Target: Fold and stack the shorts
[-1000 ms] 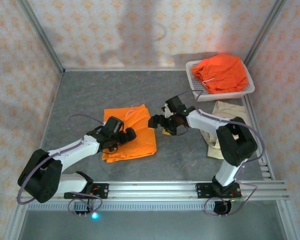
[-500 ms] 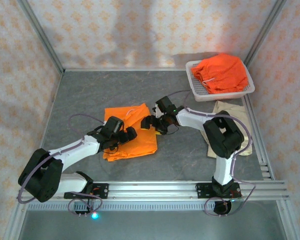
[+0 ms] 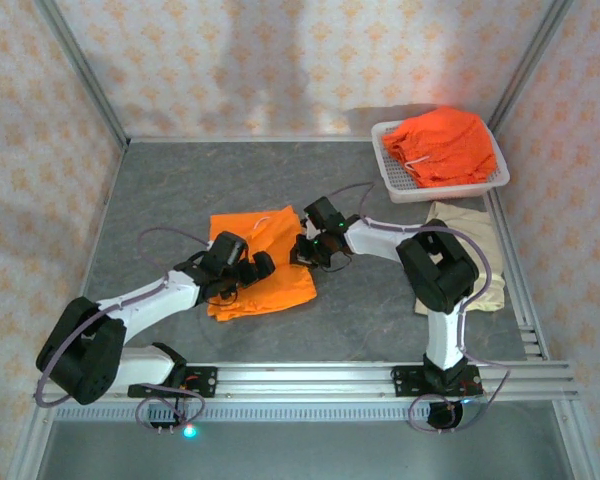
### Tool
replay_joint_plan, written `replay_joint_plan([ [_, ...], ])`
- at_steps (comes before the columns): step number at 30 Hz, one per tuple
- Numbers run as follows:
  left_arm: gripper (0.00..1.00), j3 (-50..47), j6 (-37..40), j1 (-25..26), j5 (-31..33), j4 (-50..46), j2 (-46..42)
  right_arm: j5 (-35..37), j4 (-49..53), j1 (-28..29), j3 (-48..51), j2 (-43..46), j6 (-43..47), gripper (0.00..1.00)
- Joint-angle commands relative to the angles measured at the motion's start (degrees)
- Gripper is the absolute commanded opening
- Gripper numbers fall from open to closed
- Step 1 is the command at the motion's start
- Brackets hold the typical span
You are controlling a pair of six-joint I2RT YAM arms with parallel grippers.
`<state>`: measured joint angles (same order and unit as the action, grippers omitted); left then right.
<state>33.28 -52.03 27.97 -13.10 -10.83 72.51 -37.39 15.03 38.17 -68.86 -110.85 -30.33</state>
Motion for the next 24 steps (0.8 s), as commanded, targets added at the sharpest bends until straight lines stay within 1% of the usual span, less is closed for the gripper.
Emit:
replay_joint_plan([
  [1,1.0,2.23,2.55,-0.72,2.36,-1.51,-3.99,10.85,9.57,0.19,-3.14,2.84,5.61,0.0],
  [4,1.0,3.53,5.41,-0.76,5.1,-4.08,-8.45,19.17,18.34,0.15,-4.94,6.62,10.15,0.0],
  [8,1.0,2.73,6.82,-0.74,6.41,-3.01,-13.39,30.87,31.19,0.15,-7.68,10.89,15.1,0.0],
  [11,1.0,2.02,7.01,-0.69,6.42,-1.76,-14.59,39.47,40.22,0.15,-9.55,12.67,18.04,0.0],
  [14,1.0,2.14,6.67,-0.7,6.22,-1.65,-14.0,47.38,47.75,-0.02,-11.04,14.05,19.46,0.0],
  [17,1.0,2.41,6.53,-0.72,5.17,-0.78,-12.82,54.21,53.33,-0.94,-12.34,15.47,19.43,0.0],
  [20,1.0,2.91,6.24,-0.78,4.54,-0.56,-11.9,59.19,56.94,-2.86,-13.21,16.85,18.84,0.0],
  [24,1.0,3.84,6.68,-0.74,4.13,-0.86,-10.86,63.56,59.85,-6.26,-13.49,18.1,18.5,0.0],
])
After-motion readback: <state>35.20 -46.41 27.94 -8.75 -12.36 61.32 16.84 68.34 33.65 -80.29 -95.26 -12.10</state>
